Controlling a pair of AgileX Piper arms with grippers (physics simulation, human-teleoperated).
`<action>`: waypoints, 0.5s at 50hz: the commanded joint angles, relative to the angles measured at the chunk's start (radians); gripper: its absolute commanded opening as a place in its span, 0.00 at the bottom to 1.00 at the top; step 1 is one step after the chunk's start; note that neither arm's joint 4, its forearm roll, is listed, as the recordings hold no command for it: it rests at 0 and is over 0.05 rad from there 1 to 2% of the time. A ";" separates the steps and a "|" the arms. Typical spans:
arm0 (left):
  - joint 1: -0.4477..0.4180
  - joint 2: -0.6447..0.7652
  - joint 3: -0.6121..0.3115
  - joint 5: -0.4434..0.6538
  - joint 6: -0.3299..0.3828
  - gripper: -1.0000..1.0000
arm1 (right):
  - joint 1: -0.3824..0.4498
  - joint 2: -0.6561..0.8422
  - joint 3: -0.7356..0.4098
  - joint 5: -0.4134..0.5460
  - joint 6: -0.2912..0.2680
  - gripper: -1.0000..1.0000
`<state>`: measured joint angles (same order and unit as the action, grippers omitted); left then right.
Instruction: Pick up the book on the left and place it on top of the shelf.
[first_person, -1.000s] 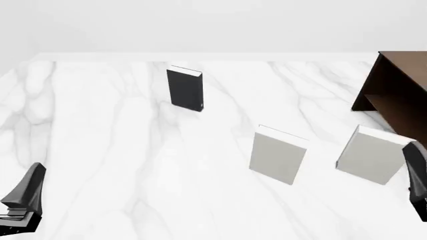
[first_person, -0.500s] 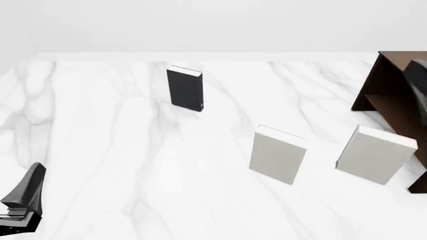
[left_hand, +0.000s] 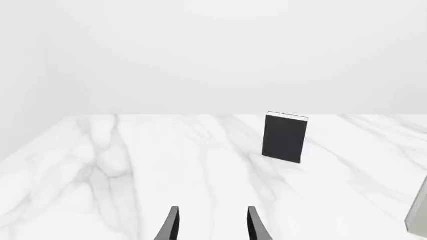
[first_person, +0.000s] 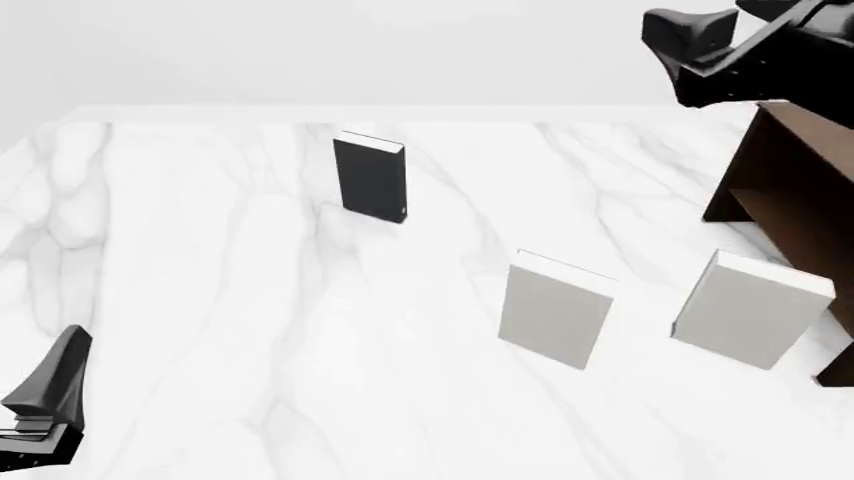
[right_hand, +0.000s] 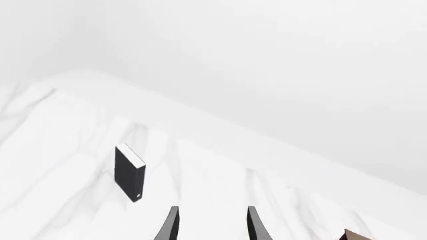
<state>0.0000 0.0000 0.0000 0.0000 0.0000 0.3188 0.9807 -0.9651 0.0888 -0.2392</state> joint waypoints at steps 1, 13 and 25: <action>0.000 0.000 0.000 0.000 0.000 1.00 | 0.035 0.249 -0.118 -0.065 -0.027 1.00; 0.000 0.000 0.000 0.000 0.000 1.00 | 0.057 0.352 -0.151 -0.099 -0.048 1.00; 0.000 0.000 0.000 0.000 0.000 1.00 | 0.096 0.439 -0.188 -0.118 -0.041 1.00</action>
<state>0.0000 0.0000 0.0000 0.0000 0.0000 0.3854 1.3380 -1.1210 -0.0079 -0.2785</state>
